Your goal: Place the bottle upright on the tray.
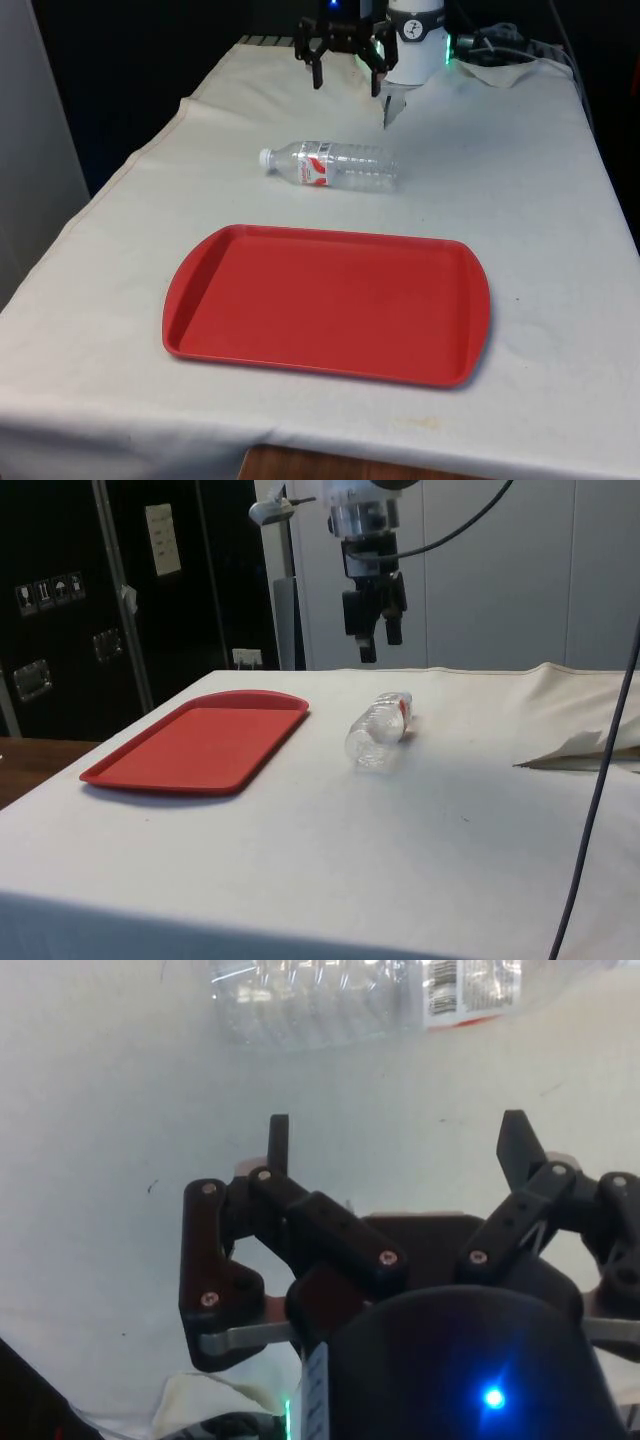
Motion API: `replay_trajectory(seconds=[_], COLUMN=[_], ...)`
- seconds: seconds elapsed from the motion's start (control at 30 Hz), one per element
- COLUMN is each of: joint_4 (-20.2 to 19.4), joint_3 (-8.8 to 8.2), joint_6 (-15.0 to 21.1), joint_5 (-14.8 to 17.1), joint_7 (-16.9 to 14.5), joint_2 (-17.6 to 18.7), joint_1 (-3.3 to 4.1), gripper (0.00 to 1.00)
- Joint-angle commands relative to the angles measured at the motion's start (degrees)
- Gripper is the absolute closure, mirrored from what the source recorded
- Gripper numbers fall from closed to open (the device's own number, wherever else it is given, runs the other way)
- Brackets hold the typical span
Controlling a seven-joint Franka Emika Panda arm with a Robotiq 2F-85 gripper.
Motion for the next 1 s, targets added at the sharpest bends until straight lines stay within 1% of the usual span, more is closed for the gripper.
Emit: replay_trajectory(seconds=[0.0,0.1,0.13,0.17,0.37,0.4,0.43,0.7,0.73,0.77,0.97], joint_4=[0.1,0.1,0.1,0.1,0.0,0.1,0.0,0.0,0.1,0.0,-0.1], joint_3=[-0.06,-0.23,-0.17,-0.29,-0.52,-0.46,-0.57,-0.80,-0.80,-0.86,-0.97], joint_6=[0.6,0.8,0.3,0.9,1.5,0.7,1.5,1.8,1.0,1.8,2.1], joint_5=[0.1,0.0,0.0,-0.1,0.1,0.0,0.1,0.1,0.0,0.1,0.1], joint_7=[0.6,1.4,1.1,1.7,3.8,3.3,4.2,6.9,6.5,7.2,9.5], joint_2=[0.5,0.7,0.5,0.7,1.4,1.1,1.5,2.3,2.0,2.3,3.0], joint_1=[-0.06,-0.11,0.00,-0.11,-0.06,0.00,-0.06,-0.06,0.00,-0.06,-0.06], gripper=[0.00,0.00,0.00,0.00,0.00,0.00,0.00,0.00,0.00,0.00,0.00])
